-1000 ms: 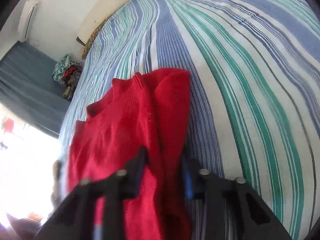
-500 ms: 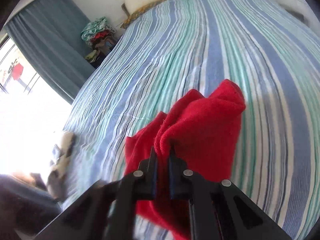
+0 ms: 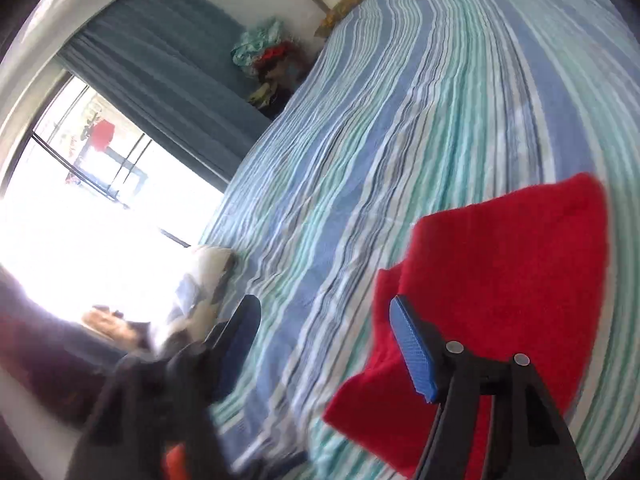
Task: Fold small clothes
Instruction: 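Grasp one side of the folded sweater with the right gripper and fold it over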
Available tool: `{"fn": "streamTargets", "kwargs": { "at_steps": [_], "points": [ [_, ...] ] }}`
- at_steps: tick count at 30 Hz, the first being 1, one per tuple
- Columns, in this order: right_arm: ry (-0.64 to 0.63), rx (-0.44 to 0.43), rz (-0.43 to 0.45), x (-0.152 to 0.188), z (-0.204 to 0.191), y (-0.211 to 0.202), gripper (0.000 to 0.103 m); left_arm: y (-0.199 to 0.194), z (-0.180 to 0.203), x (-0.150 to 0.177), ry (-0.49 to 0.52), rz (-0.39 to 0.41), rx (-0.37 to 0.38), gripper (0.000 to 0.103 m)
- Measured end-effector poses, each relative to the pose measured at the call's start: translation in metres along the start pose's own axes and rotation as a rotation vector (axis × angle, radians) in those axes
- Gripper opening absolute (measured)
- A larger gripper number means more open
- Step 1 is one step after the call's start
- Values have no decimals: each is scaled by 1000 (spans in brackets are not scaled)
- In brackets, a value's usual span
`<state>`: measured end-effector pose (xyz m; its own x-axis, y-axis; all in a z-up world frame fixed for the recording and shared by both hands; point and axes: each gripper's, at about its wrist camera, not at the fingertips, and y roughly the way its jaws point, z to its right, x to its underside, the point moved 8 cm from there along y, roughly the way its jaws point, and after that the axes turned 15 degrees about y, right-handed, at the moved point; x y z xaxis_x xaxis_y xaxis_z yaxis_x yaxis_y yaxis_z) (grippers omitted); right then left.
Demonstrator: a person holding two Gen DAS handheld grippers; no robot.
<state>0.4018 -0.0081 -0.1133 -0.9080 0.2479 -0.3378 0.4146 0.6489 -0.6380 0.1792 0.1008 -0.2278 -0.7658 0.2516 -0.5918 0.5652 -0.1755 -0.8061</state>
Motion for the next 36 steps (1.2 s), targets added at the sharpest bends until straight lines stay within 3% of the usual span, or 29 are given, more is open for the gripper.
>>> {"fn": "streamTargets", "kwargs": {
  "at_steps": [2,3,4,8,10,13,15,17,21,23,26,27,28,31,32,34,36],
  "points": [
    [-81,174,42,1,25,-3,56,0,0,0,3,3,-3,102],
    [-109,228,8,8,37,5,32,0,0,0,5,4,-7,102],
    [-141,275,-31,20,46,18,17,0,1,1,9,6,-12,102],
    [-349,334,-170,96,49,78,14,-1,7,4,29,15,-32,102],
    [-463,356,-122,117,37,89,4,-2,8,4,30,19,-34,102],
    [-493,346,-91,118,26,74,4,-3,9,4,29,19,-31,102],
    [-492,268,-75,114,15,45,7,-3,9,4,29,19,-32,102],
    [-459,199,-23,106,9,4,20,-4,11,5,29,19,-33,102],
    [-321,215,92,93,37,-56,23,-3,10,5,30,21,-36,103],
    [-285,240,60,104,62,-60,23,-2,8,4,31,21,-41,103],
    [-232,328,-127,139,111,-20,24,-2,9,4,38,24,-45,103],
    [-216,355,-148,152,126,-14,24,-2,9,4,38,28,-45,103],
    [-217,339,-96,153,125,-17,24,-2,9,5,34,31,-43,103],
    [-170,308,-47,155,114,-35,24,-3,10,5,25,28,-37,103],
    [-169,300,-32,158,110,-44,25,-5,9,4,16,24,-30,102],
    [-192,304,-7,169,105,-61,36,-14,7,-1,-26,30,19,101],
    [-211,303,23,184,105,-79,46,-32,6,-14,-110,97,133,101]
  ]
}}
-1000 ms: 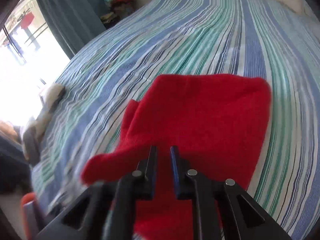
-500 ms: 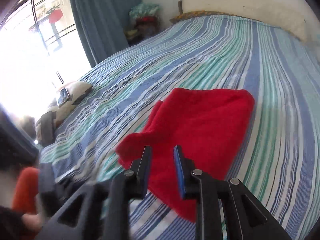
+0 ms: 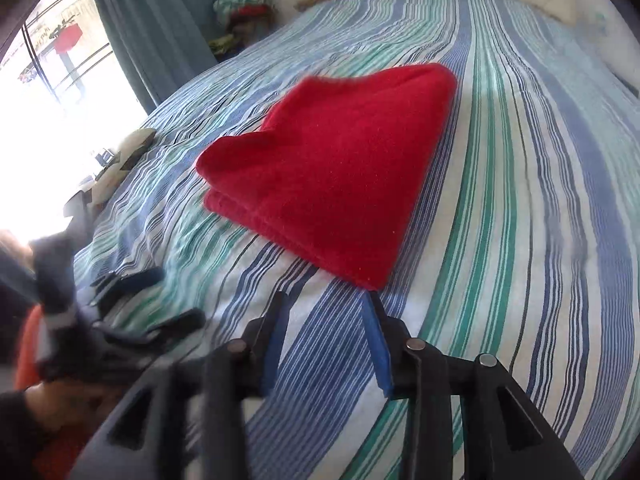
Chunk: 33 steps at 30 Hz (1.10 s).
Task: Fold small clothes
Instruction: 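Grasp the other side with the left gripper and fold it onto the stack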
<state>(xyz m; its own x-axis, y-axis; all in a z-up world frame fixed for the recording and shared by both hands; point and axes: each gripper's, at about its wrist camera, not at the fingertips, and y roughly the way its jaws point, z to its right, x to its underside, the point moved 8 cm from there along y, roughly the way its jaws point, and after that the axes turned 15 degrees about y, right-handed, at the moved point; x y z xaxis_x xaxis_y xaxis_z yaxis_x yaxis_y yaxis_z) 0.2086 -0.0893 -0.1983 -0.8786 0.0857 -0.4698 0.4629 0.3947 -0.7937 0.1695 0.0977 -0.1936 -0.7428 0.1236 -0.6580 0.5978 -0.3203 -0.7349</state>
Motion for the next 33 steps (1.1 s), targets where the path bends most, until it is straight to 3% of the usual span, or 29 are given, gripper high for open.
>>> {"fn": "streamTargets", "kwargs": {
  "at_steps": [2,4,6,9,12,13,14,16,18,19,20,21,23,24,25,26,27,29,33],
  "points": [
    [9,4,25,14,9,-14,56,-14,-1,-26,-72,90,61,102],
    [41,2,38,22,21,-22,61,-12,-9,-61,-99,127,54,102],
    [62,-3,26,19,28,-20,61,9,-13,-97,-81,90,44,102],
    [129,-27,58,-15,38,-15,61,61,-17,-131,-15,-22,6,102],
    [231,-70,110,-66,54,-8,65,106,-27,-127,98,-150,-108,100],
    [266,-81,122,-82,60,-5,66,112,-31,-120,146,-178,-150,91],
    [297,-98,127,-97,64,1,67,114,-31,-115,173,-175,-142,79],
    [338,-126,117,-121,72,18,72,110,-35,-112,157,-149,-92,73],
    [373,-174,68,-134,76,45,76,108,-39,-113,131,-151,-81,75],
    [404,-198,35,-135,78,62,76,108,-44,-114,116,-153,-101,90],
    [452,-245,0,-135,78,79,75,108,-52,-114,97,-158,-144,103],
    [503,-312,-20,-134,75,92,75,109,-57,-115,77,-148,-164,103],
    [541,-404,-2,-134,63,106,64,117,-60,-111,25,-150,-102,102],
    [542,-417,-5,-135,57,112,44,119,-59,-110,2,-145,-77,101],
    [552,-413,-25,-134,54,120,36,120,-55,-111,0,-133,-50,86],
    [555,-387,-26,-135,53,124,33,119,-43,-112,9,-125,13,41],
    [537,-358,-23,-138,51,124,31,121,-32,-113,-1,-137,86,26],
    [453,-295,-13,-147,40,116,29,112,-22,-125,23,-107,62,23],
    [245,-216,67,-179,11,75,27,86,-2,-160,10,3,123,22]
  ]
}}
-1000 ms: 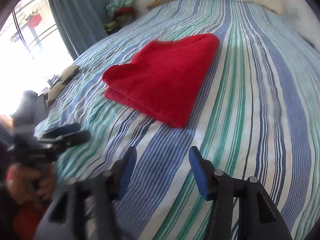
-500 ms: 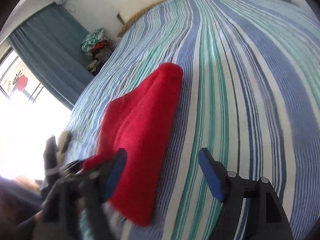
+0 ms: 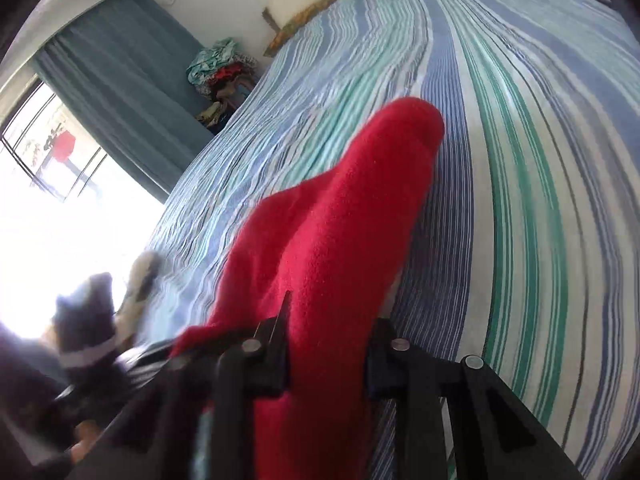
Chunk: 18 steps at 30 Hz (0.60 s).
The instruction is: Fold small clothes
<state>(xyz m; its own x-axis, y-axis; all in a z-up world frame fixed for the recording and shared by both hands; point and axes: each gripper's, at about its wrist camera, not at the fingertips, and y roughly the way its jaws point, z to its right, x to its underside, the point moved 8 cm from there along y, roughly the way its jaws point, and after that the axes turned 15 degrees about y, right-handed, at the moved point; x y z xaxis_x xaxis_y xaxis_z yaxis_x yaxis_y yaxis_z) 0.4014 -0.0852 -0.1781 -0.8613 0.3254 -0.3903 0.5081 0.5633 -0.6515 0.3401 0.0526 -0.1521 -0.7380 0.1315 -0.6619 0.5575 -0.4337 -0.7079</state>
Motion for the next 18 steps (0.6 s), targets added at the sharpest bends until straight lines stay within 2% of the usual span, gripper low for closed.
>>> {"fn": "streamTargets", "kwargs": {
  "at_steps": [3,5,6,7,8,9,10,11,12,13,15,16,17,18],
  "points": [
    [-88,-11,60,-26,-25,-33,27,-12,21,-26,23,57,37,22],
    [-117,-12,88,-40,-33,-54,27,-9,34,-37,53,65,47,23],
    [-123,-7,94,-47,-33,-62,27,-4,38,-39,61,56,49,26],
    [-119,6,96,-52,-29,-67,27,6,41,-36,60,34,44,37],
    [-103,21,95,-54,-20,-70,28,16,41,-27,57,-2,20,55],
    [-81,46,85,-50,-4,-74,33,30,38,-15,62,-49,-22,63],
    [-54,90,67,-47,15,-72,46,39,34,-2,74,-96,-78,64],
    [-29,158,53,-43,37,-70,55,42,31,12,85,-135,-128,64],
    [-11,243,46,-38,60,-74,64,37,30,25,91,-144,-145,64],
    [2,304,53,-32,77,-80,64,26,31,35,99,-131,-150,67],
    [16,324,87,-12,94,-105,66,-3,37,50,147,-96,-207,81],
    [11,327,103,0,97,-120,74,-20,39,56,181,-79,-263,93],
    [0,353,118,13,98,-134,79,-37,43,63,216,-55,-322,99],
    [-17,384,131,27,98,-146,88,-52,49,67,255,-36,-379,100]
  ]
}}
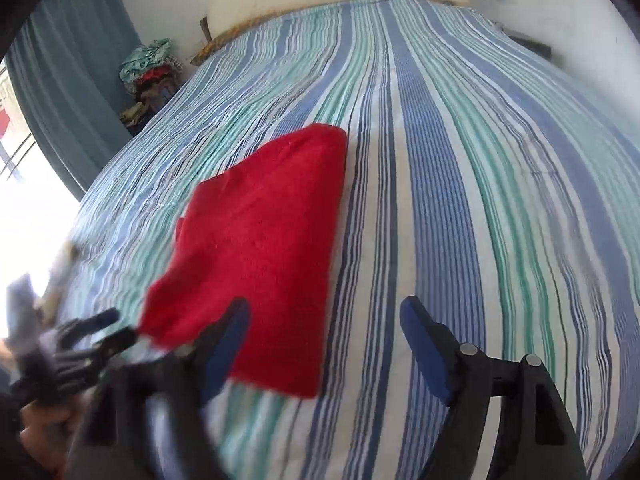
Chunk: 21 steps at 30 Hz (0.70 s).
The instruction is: Fold small clothes
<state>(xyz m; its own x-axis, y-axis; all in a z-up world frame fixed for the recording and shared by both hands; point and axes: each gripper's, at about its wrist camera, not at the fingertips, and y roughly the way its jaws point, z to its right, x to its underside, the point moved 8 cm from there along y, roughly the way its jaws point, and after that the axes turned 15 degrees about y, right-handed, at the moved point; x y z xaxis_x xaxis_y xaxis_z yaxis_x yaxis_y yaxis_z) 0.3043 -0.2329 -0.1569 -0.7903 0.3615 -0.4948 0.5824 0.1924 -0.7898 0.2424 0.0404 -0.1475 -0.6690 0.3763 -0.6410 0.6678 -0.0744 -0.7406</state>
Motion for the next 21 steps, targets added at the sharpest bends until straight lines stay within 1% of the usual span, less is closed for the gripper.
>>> {"fn": "streamTargets", "kwargs": {
  "at_steps": [1,2,5,7,8,9,12,14,17,21],
  "points": [
    [-17,27,12,13,3,-14,93,-14,2,4,33,2,-57,100],
    [-33,46,19,26,5,-27,94,-24,5,8,55,-9,-106,100],
    [-57,66,16,63,1,-61,96,-53,11,21,76,-56,-212,101],
    [-57,68,28,82,-5,-83,101,-69,13,26,82,-63,-268,101],
    [-55,68,33,89,-8,-93,102,-77,14,29,75,-65,-269,101],
    [-54,69,38,95,-12,-102,102,-83,16,31,62,-70,-252,101],
    [-62,82,46,109,-21,-123,102,-102,27,37,40,-104,-178,101],
    [-79,88,58,116,-28,-137,102,-111,33,35,42,-94,-149,101],
    [-110,117,62,123,-33,-151,102,-127,44,33,39,-69,-144,101],
    [-125,163,63,132,-33,-162,102,-134,48,36,-1,-72,-94,101]
  ]
}}
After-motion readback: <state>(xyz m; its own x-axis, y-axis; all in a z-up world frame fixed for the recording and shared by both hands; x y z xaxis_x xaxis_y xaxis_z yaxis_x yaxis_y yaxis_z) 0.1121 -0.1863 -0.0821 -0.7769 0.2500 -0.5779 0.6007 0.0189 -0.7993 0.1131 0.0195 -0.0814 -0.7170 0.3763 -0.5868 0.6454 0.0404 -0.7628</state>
